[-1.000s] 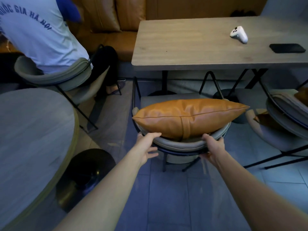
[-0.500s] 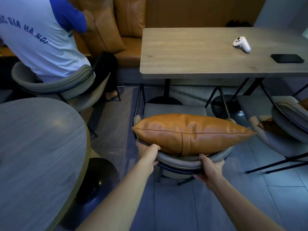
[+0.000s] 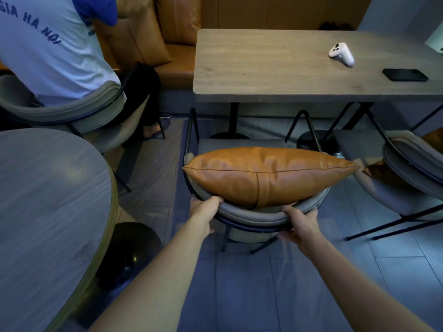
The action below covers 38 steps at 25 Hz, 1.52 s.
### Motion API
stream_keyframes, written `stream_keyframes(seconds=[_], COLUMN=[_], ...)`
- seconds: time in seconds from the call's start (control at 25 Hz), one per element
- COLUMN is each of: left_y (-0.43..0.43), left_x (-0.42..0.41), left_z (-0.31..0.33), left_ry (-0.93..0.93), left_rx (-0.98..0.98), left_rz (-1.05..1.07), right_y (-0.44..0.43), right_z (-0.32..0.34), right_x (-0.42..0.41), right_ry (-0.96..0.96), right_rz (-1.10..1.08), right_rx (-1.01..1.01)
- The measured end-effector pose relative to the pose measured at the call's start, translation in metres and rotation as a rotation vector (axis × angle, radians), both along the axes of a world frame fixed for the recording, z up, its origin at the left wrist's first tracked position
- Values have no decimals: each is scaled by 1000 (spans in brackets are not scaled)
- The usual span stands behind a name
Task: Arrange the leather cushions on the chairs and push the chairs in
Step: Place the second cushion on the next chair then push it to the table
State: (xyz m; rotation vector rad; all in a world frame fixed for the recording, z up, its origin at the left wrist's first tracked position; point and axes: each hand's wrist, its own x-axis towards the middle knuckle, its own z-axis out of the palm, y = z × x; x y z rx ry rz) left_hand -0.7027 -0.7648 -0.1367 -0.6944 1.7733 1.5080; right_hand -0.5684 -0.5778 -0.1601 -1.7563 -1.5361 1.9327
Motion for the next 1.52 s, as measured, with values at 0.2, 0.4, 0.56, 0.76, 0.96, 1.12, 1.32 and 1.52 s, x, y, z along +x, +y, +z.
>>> stream_keyframes(seconds=[0.2,0.4,0.56,0.76,0.96,1.12,1.32,1.52], left_y=[4,12,7,4,8,9,12,14], left_x=[1,-1,0,1,2,5,24,19], left_z=[-5,-6,-6,-2,-2,-5,-7,-9], left_ry=[41,81,90,91,119,145,138,119], left_rx=[51,88,69,76,60,76,33,98], left_rz=[34,20,-21,-19,-7,-20,-3,37], right_y=[-13,3,-9,-39,-40,-34,-30,-23], right_z=[-14,-8,2,-16,0,8,5,-14], right_x=[-3,-4,2,1,-37,-32,-15,-13], right_ry=[19,3,-388,-234,-373,-349,-315,-193], right_rz=[-43,20,364,954,1238,1300,1336,1274], right_rx=[139,195,846,1407,1330,1349,1326,1493])
